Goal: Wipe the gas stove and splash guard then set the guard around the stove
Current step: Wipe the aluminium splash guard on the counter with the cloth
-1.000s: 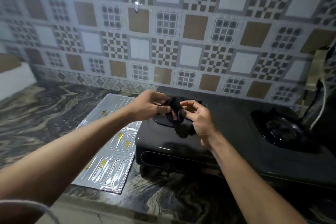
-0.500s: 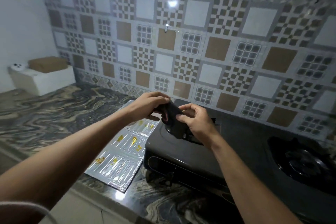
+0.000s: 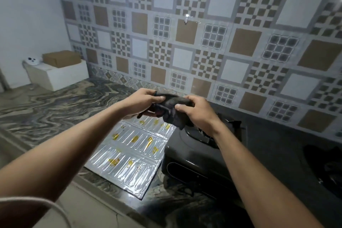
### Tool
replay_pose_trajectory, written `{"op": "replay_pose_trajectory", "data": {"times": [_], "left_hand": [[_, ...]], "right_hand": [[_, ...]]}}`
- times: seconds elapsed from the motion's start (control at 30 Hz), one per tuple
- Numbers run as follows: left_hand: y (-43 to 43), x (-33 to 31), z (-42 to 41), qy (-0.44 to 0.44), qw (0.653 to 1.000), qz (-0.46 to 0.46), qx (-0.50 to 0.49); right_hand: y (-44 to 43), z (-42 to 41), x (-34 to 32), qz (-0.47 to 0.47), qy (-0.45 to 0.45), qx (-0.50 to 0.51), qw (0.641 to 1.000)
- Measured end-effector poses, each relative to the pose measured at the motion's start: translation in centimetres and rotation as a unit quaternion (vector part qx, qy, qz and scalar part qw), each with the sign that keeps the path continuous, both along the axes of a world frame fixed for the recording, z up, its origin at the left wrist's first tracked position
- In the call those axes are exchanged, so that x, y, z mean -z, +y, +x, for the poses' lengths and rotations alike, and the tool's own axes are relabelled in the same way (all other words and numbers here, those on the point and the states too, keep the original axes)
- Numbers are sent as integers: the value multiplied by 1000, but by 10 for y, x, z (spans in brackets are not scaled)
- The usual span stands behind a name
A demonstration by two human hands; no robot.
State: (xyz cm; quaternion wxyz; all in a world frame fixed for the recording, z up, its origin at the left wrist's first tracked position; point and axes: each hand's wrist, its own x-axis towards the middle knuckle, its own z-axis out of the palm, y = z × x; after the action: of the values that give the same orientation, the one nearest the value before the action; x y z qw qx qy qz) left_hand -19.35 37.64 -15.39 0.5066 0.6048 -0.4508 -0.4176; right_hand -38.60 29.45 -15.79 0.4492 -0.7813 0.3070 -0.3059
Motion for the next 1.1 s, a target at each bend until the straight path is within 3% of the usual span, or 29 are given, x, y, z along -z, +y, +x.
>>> {"op": "replay_pose_trajectory", "data": {"times": [0.1,0.17,0.23,0.47,0.67,0.8,0.93,1.1], "left_hand": [[-14,13,28,16,1000,-10,25],[-23,21,51,-17,998,-5,68],[-34,28,78,-52,993,21,103],[-83,54,170,-45,979,110,166],[-132,94,211,-38,984,124,123],[-151,129,226,-21,975,164,150],[-165,153,235,-14,968,195,157],[-182,191,244,-55,972,211,85]], "right_hand": [[-11,36,14,29,-33,46,998],[-23,62,23,41,-50,84,994],[-35,86,33,59,-57,118,990],[-64,170,72,140,-60,199,968],[-91,212,104,234,-73,278,929],[-110,232,128,246,-66,324,911],[-139,251,154,205,1,362,909],[-179,289,174,193,73,314,927]]}}
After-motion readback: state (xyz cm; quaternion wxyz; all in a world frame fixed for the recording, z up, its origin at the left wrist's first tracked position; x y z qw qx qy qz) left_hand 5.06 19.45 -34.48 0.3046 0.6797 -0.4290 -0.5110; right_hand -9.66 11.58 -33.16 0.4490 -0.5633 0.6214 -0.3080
